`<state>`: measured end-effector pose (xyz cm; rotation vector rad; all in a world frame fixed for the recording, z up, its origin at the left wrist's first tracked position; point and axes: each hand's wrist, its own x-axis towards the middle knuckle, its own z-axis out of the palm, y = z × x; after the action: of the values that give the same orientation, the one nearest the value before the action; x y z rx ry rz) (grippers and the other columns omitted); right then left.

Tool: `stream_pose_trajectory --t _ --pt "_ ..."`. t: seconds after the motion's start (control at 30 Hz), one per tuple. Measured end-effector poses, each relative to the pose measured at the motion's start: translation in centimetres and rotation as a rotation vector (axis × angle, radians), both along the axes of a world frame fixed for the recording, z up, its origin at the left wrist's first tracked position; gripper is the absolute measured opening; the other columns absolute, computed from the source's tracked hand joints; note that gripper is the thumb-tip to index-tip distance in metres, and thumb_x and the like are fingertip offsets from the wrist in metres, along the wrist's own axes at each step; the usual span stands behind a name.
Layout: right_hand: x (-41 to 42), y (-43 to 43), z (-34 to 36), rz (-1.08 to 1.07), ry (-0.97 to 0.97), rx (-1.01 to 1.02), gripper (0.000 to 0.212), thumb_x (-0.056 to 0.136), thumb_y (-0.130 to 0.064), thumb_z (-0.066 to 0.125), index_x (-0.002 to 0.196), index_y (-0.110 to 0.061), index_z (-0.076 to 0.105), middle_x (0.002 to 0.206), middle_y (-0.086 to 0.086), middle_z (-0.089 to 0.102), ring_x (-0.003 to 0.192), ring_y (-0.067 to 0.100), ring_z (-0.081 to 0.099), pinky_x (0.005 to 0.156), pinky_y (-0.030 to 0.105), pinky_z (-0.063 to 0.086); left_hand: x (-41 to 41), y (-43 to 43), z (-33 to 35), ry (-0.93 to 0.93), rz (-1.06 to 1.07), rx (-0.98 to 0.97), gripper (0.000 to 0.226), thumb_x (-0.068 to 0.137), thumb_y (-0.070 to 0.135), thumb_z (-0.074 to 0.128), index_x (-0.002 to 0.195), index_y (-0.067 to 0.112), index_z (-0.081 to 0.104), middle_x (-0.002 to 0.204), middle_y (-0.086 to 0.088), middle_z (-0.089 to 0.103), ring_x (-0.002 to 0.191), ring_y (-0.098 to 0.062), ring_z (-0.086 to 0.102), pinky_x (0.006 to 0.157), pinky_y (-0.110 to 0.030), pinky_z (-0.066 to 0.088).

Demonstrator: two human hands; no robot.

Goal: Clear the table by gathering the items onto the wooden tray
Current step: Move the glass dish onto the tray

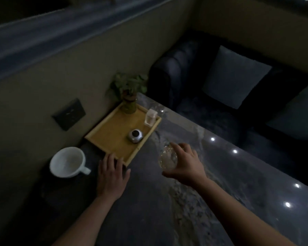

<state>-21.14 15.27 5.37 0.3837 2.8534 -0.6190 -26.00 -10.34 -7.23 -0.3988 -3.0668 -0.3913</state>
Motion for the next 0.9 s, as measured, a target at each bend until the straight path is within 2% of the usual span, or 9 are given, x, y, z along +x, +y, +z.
stream_pose_trajectory --t 0.1,0.3,0.43,0.67,0.8,0.9 --pt "-3.8 -2.4 0.3 0.091 0.003 0.01 0.112 0.055 -0.063 0.079 0.148 -0.05 0.017 0.148 -0.009 0.029 0.131 0.022 0.033 0.091 0.039 0.045 0.0 -0.2 -1.5 0.004 -0.013 0.048 0.053 0.094 0.05 0.039 0.129 0.013 0.05 0.147 -0.022 0.039 0.14 -0.04 0.031 0.111 -0.058 0.031" --pt "-12.0 -8.0 -0.1 0.257 0.045 0.019 0.111 0.06 -0.058 0.083 0.151 -0.042 0.021 0.154 -0.003 0.027 0.136 0.029 0.031 0.096 0.046 0.046 0.1 -0.6 -2.5 -0.004 0.008 0.122 0.047 0.099 0.047 0.035 0.136 0.019 0.045 0.153 -0.015 0.034 0.148 -0.029 0.022 0.118 -0.051 0.025" --pt "-16.7 -11.8 -2.1 0.325 0.018 0.031 0.11 0.061 -0.056 0.085 0.15 -0.042 0.022 0.155 0.0 0.028 0.138 0.031 0.031 0.098 0.047 0.045 0.1 -0.6 -2.3 -0.017 0.02 0.129 0.047 0.098 0.044 0.04 0.138 0.02 0.046 0.154 -0.011 0.035 0.149 -0.027 0.022 0.117 -0.051 0.028" --pt "-20.9 -15.4 -5.5 0.396 -0.042 -0.004 0.105 0.066 -0.054 0.082 0.15 -0.041 0.021 0.152 0.001 0.03 0.133 0.031 0.037 0.081 0.036 0.041 0.1 -0.3 -2.3 -0.064 0.039 0.083 0.049 0.096 0.052 0.041 0.137 0.026 0.045 0.155 -0.009 0.035 0.145 -0.027 0.029 0.115 -0.051 0.033" --pt "-21.4 -15.9 -6.7 0.382 -0.019 0.0 0.086 0.08 -0.052 0.07 0.15 -0.04 0.022 0.152 0.002 0.03 0.131 0.033 0.038 0.074 0.035 0.042 0.0 -0.3 -2.4 -0.063 0.029 0.057 0.053 0.094 0.055 0.043 0.137 0.024 0.046 0.154 -0.01 0.036 0.144 -0.029 0.03 0.114 -0.052 0.033" --pt "-21.5 -16.2 -7.1 0.383 -0.021 0.023 0.092 0.075 -0.05 0.075 0.15 -0.039 0.022 0.152 0.002 0.03 0.129 0.033 0.038 0.072 0.035 0.041 -0.1 -0.2 -2.2 -0.061 0.033 0.057 0.053 0.094 0.055 0.043 0.137 0.025 0.047 0.154 -0.01 0.037 0.145 -0.029 0.03 0.113 -0.052 0.034"
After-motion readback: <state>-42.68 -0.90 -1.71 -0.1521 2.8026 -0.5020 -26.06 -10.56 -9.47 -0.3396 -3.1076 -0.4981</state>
